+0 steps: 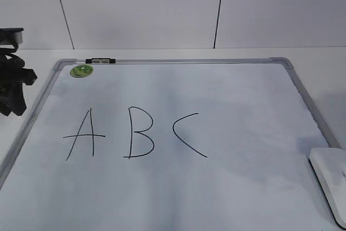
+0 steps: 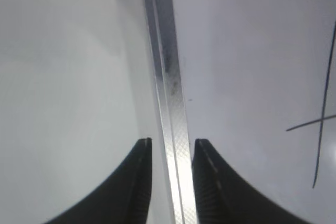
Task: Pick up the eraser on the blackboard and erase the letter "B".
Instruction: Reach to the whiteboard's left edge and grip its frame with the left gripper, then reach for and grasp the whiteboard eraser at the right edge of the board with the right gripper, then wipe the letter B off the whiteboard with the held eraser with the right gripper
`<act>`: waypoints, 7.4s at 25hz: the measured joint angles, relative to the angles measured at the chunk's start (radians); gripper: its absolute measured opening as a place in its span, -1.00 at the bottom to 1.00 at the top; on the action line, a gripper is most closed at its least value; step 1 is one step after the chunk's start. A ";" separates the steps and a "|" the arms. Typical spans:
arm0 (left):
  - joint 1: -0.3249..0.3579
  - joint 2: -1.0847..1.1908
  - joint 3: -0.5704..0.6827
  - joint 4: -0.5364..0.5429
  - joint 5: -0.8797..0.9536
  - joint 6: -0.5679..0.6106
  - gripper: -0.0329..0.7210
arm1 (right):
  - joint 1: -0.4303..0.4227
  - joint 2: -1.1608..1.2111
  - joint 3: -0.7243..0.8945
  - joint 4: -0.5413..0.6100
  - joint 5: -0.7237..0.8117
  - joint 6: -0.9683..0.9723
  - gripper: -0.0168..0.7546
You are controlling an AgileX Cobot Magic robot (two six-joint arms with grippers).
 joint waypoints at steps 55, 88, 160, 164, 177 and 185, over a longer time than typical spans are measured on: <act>0.000 0.177 -0.089 0.002 -0.008 -0.022 -0.86 | 0.000 0.061 0.000 -0.080 -0.098 0.064 0.60; 0.000 0.177 -0.089 -0.001 -0.008 -0.022 -0.86 | 0.000 0.515 -0.041 -0.049 -0.388 -0.041 0.62; 0.000 0.177 -0.089 -0.008 -0.010 -0.022 -0.87 | 0.046 0.565 -0.043 -0.082 -0.295 0.021 0.51; 0.000 0.177 -0.089 -0.008 -0.010 -0.022 -0.87 | 0.046 0.571 -0.081 -0.071 -0.245 0.021 0.50; 0.000 0.177 -0.089 -0.008 -0.010 -0.022 -0.87 | 0.046 0.571 -0.283 -0.041 -0.102 0.023 0.50; 0.000 0.177 -0.090 -0.008 -0.008 -0.022 -0.87 | 0.100 0.573 -0.366 -0.050 -0.081 0.023 0.50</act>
